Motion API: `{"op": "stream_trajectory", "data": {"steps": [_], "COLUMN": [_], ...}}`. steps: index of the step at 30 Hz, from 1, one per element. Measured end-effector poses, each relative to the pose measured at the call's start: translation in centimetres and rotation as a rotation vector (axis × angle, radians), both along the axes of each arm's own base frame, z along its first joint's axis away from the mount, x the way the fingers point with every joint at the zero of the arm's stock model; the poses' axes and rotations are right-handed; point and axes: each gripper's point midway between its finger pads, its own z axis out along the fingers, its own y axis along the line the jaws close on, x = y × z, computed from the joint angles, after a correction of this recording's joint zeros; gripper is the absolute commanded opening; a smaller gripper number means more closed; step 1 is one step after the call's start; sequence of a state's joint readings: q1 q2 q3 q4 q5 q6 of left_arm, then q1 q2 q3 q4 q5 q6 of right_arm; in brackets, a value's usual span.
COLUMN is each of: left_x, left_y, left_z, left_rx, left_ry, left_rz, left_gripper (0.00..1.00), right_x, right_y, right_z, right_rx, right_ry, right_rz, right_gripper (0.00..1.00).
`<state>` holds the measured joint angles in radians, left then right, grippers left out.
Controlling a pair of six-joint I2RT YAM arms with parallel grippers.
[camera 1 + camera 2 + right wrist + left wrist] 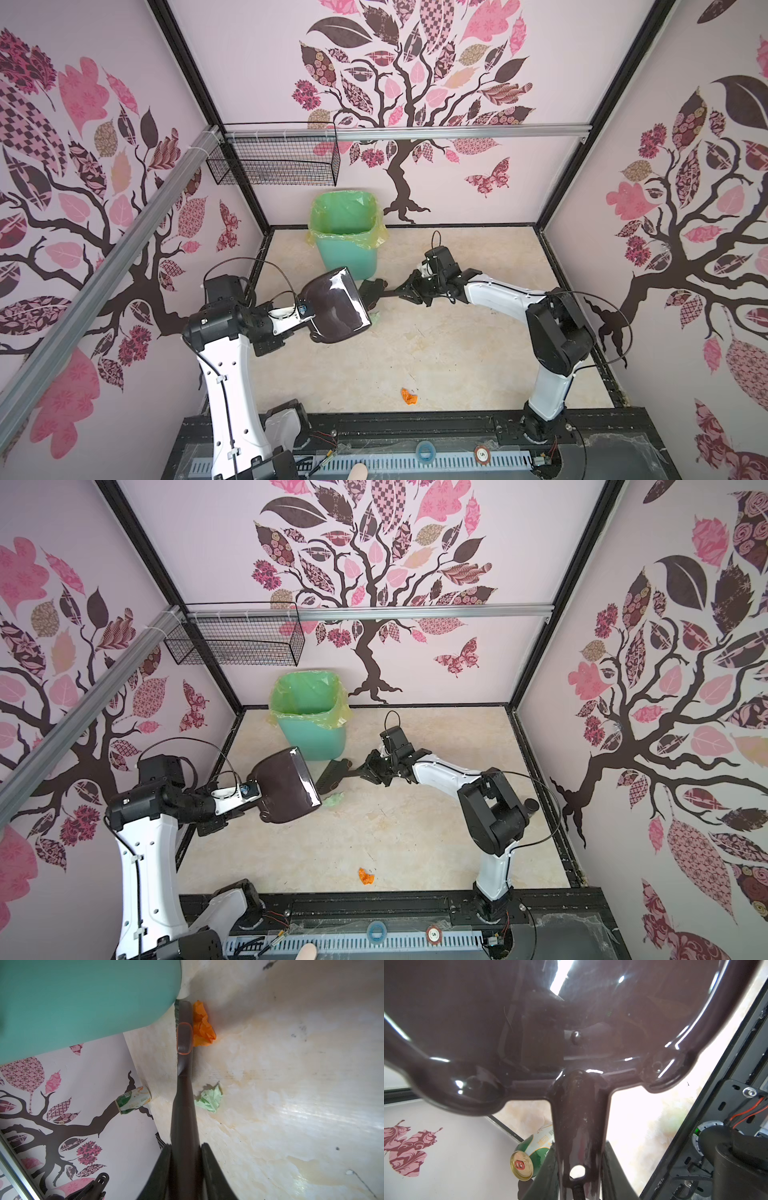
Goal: Sweep away the paper scraps from the table
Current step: 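Lower the dustpan with the left gripper while the right brush nears the bin, then set the dustpan down with the left gripper while the right brush nears the scraps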
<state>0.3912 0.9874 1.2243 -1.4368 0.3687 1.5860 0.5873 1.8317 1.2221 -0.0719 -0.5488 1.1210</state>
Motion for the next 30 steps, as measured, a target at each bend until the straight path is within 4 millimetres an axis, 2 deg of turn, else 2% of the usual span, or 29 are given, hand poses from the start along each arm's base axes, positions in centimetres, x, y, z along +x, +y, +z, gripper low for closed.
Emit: {"op": "stream_trajectory", "data": {"steps": [6, 11, 18, 25, 30], "left_x": [0.2, 0.2, -0.2, -1.8, -3.2], "left_y": [0.1, 0.1, 0.0, -1.6, -2.4], "left_z": [-0.1, -0.9, -2.3, -6.6, -10.6], "left_rx": [0.003, 0.000, 0.000, 0.027, 0.044], "left_ry": [-0.002, 0.012, 0.042, 0.131, 0.227], "left_rz": [-0.005, -0.011, -0.025, -0.121, -0.181], "left_gripper": [0.00, 0.00, 0.00, 0.00, 0.00], "right_x": [-2.3, -4.9, -9.7, -12.9, -14.0], "right_y": [-1.1, -3.8, -7.8, -12.1, -12.6], "right_z": [0.7, 2.1, 2.8, 5.8, 10.0], "right_rx": [-0.042, -0.137, -0.247, -0.373, -0.392], "right_ry": [-0.038, -0.081, -0.093, -0.135, -0.219], "right_rz": [0.070, 0.112, 0.177, 0.213, 0.325], "right_gripper": [0.00, 0.00, 0.00, 0.00, 0.00]}}
